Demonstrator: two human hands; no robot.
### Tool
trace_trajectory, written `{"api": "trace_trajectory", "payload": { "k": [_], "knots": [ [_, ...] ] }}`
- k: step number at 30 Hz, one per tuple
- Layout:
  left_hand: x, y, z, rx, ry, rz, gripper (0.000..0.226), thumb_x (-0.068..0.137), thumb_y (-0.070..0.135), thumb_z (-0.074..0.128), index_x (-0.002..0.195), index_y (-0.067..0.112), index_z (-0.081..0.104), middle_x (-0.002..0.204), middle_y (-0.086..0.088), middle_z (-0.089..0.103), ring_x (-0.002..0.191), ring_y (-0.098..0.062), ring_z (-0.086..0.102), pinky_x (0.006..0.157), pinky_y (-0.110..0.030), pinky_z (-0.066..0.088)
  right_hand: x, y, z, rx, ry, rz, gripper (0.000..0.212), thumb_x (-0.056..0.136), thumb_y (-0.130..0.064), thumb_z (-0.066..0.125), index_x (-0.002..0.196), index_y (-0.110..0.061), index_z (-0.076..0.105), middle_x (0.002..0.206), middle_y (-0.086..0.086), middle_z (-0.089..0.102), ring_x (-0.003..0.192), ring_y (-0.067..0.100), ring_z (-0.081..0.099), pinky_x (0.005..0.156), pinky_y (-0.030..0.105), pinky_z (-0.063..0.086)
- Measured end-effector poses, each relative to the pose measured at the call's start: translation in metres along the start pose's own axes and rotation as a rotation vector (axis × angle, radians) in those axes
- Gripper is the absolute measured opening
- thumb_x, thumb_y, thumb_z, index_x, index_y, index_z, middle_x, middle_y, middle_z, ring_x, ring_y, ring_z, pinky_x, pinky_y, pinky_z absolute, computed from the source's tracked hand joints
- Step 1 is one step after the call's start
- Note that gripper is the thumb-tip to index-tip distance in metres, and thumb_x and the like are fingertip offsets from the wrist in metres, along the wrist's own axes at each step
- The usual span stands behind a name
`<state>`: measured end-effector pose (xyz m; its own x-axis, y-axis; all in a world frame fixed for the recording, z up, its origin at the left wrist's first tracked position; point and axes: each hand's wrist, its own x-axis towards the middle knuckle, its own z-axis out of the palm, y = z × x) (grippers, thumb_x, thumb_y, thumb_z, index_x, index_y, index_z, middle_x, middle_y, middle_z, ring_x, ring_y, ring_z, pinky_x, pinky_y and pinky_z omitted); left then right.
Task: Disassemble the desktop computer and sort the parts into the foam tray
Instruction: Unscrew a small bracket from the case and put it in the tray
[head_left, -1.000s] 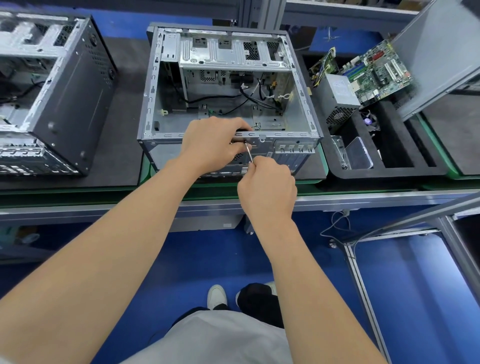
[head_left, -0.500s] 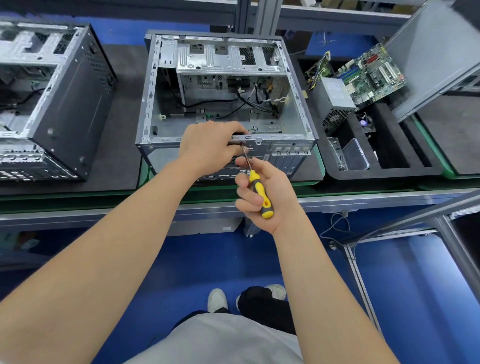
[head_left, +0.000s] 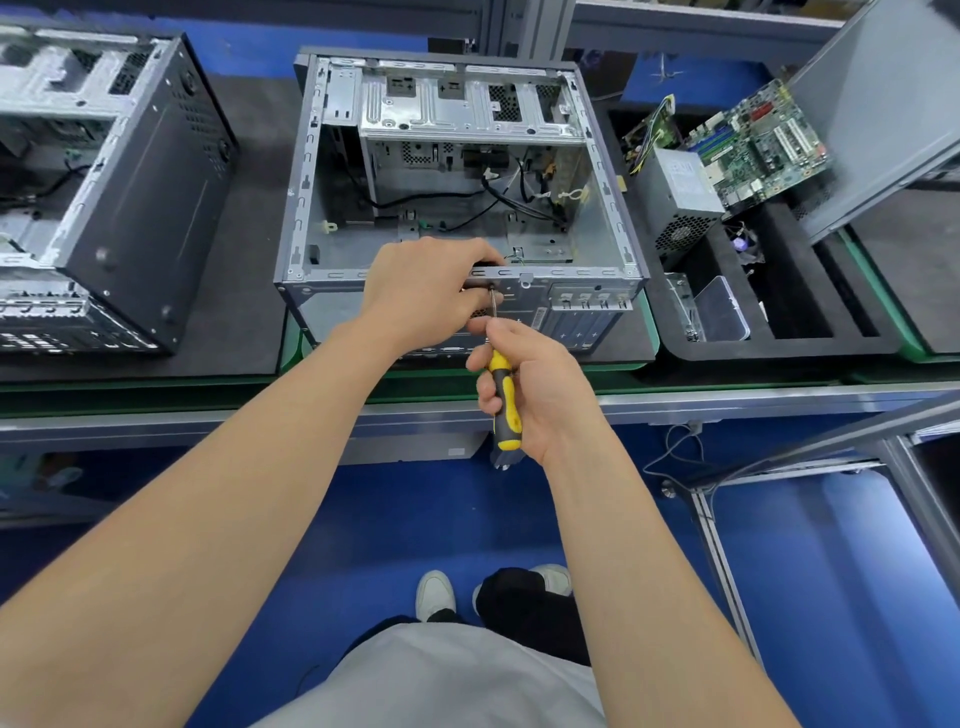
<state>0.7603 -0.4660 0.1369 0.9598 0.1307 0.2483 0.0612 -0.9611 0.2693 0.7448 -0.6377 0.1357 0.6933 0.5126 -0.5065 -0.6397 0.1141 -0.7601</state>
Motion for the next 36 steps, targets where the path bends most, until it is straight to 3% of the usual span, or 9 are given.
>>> {"api": "trace_trajectory", "payload": {
  "k": [5, 8, 12, 15, 20, 25, 32, 34, 36],
  "knots": [
    [0.0, 0.001, 0.001, 0.005, 0.001, 0.001, 0.033, 0.095, 0.054, 0.06, 0.126, 0.047, 0.06, 0.102, 0.009, 0.075, 0.103, -0.025, 0.065, 0.068, -0.034, 0.031, -0.003, -0.006, 0.009, -0.82, 0.377, -0.28, 0.019, 0.104, -0.027, 0.06, 0.09, -0.024, 0.072, 0.069, 0.003, 0.074, 0.058, 0.022, 0.065, 0.056, 0.033, 0.053],
    [0.0, 0.001, 0.0, 0.008, -0.002, -0.008, 0.031, 0.095, 0.053, 0.06, 0.126, 0.047, 0.061, 0.099, 0.009, 0.075, 0.099, -0.025, 0.066, 0.066, -0.033, 0.03, -0.003, -0.001, 0.015, -1.188, 0.532, -0.411, 0.021, 0.103, -0.031, 0.058, 0.089, -0.023, 0.071, 0.075, 0.002, 0.071, 0.077, 0.03, 0.064, 0.065, 0.034, 0.046],
    [-0.001, 0.002, -0.001, -0.009, -0.007, -0.014, 0.032, 0.094, 0.054, 0.061, 0.125, 0.047, 0.061, 0.098, 0.01, 0.074, 0.097, -0.024, 0.066, 0.066, -0.033, 0.03, -0.004, -0.005, 0.007, -0.885, 0.315, -0.354, 0.018, 0.104, -0.027, 0.056, 0.098, -0.018, 0.071, 0.068, 0.003, 0.075, 0.059, 0.03, 0.072, 0.056, 0.042, 0.061],
    [0.0, 0.003, -0.002, -0.013, -0.012, -0.015, 0.033, 0.094, 0.056, 0.06, 0.125, 0.047, 0.06, 0.101, 0.009, 0.075, 0.1, -0.025, 0.066, 0.067, -0.033, 0.031, -0.003, -0.013, -0.003, -0.59, 0.165, -0.25, 0.016, 0.103, -0.022, 0.06, 0.1, -0.014, 0.074, 0.07, 0.005, 0.075, 0.043, 0.022, 0.061, 0.042, 0.029, 0.05],
    [-0.001, 0.004, -0.004, -0.027, -0.01, -0.007, 0.031, 0.094, 0.054, 0.059, 0.125, 0.048, 0.06, 0.103, 0.01, 0.075, 0.101, -0.023, 0.065, 0.067, -0.033, 0.031, -0.002, -0.016, -0.005, -0.057, -0.028, 0.046, 0.032, 0.107, -0.028, 0.051, 0.109, -0.008, 0.076, 0.068, 0.004, 0.059, 0.043, 0.014, 0.044, 0.039, 0.023, 0.038],
    [-0.001, 0.004, -0.006, -0.041, -0.008, -0.009, 0.03, 0.094, 0.055, 0.059, 0.123, 0.048, 0.061, 0.102, 0.01, 0.075, 0.101, -0.023, 0.066, 0.066, -0.033, 0.029, -0.002, -0.016, -0.006, 0.27, -0.149, 0.172, 0.022, 0.109, -0.022, 0.046, 0.105, -0.01, 0.064, 0.066, -0.002, 0.05, 0.043, 0.01, 0.043, 0.037, 0.021, 0.034],
    [-0.005, 0.006, -0.009, -0.053, -0.069, 0.001, 0.039, 0.091, 0.035, 0.061, 0.128, 0.047, 0.058, 0.111, 0.015, 0.073, 0.108, -0.021, 0.065, 0.069, -0.033, 0.036, 0.002, -0.015, -0.006, 0.345, -0.157, 0.174, 0.022, 0.109, -0.017, 0.048, 0.104, -0.008, 0.067, 0.072, -0.001, 0.057, 0.045, 0.008, 0.046, 0.037, 0.018, 0.036],
    [-0.01, 0.006, -0.016, -0.23, -0.036, 0.02, 0.053, 0.082, 0.018, 0.058, 0.13, 0.042, 0.06, 0.124, 0.019, 0.069, 0.118, -0.015, 0.061, 0.079, -0.034, 0.047, 0.003, -0.014, -0.006, 0.344, -0.148, 0.167, 0.021, 0.109, -0.016, 0.049, 0.104, -0.007, 0.067, 0.072, 0.0, 0.057, 0.044, 0.009, 0.045, 0.037, 0.019, 0.035],
    [-0.021, 0.007, -0.024, -0.485, 0.169, 0.048, 0.052, 0.075, 0.005, 0.055, 0.12, 0.026, 0.067, 0.118, 0.013, 0.07, 0.109, -0.014, 0.061, 0.085, -0.034, 0.05, 0.004, -0.014, -0.007, 0.349, -0.15, 0.168, 0.021, 0.108, -0.016, 0.05, 0.104, -0.007, 0.069, 0.072, 0.0, 0.057, 0.044, 0.01, 0.045, 0.036, 0.019, 0.035]
  ]
}}
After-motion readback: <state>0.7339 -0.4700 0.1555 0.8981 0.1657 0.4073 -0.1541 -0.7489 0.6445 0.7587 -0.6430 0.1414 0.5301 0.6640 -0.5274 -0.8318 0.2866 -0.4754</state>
